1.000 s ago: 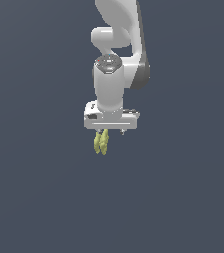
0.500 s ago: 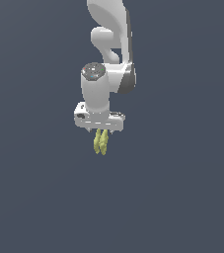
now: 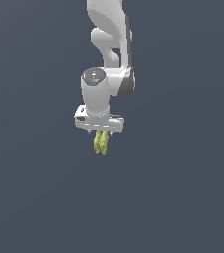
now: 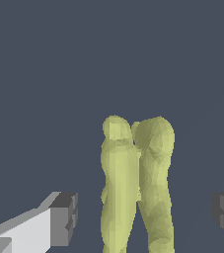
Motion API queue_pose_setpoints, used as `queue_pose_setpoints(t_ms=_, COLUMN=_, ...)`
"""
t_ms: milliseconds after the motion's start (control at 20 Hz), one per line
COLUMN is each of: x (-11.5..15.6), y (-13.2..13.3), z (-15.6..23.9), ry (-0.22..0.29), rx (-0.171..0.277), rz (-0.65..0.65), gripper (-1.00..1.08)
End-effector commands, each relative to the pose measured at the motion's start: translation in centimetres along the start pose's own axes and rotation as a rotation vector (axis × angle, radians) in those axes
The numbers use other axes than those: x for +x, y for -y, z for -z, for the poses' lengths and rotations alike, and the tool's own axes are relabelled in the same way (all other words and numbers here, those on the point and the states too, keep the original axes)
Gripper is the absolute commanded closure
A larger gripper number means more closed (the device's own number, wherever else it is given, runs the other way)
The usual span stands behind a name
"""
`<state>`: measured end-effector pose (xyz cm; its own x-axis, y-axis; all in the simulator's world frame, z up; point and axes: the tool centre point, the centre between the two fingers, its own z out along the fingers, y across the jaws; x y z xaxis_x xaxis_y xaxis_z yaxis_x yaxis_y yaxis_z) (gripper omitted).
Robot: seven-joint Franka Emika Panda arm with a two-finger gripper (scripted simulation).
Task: Pick up the object and move it to a goal position.
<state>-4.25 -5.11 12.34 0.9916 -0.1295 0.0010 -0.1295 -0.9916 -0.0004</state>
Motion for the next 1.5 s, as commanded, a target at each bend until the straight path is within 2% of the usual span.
queue_pose_setpoints(t_ms=0, x=-0.1, y=0.0, z=-1.2, ry=0.001, rx=0.0, rz=-0.001, gripper=-0.92)
queue_pose_setpoints(t_ms=450, x=-0.1, y=-0.1, z=-3.7, ry=0.001, rx=-0.001, rz=-0.002, gripper=-0.92)
queue_pose_setpoints(t_ms=500, x=-0.1, y=-0.1, z=-3.7, ry=0.001, rx=-0.001, rz=-0.002, gripper=1.08)
queue_pose_setpoints(t_ms=1100, x=0.0, y=-0.1, z=-3.5, ry=0.0, rx=-0.001, rz=-0.003, gripper=1.08)
queue_pose_setpoints(t_ms=1450, x=0.3, y=2.7, z=-3.1, ry=0.0, rx=-0.001, rz=-0.003, gripper=1.08)
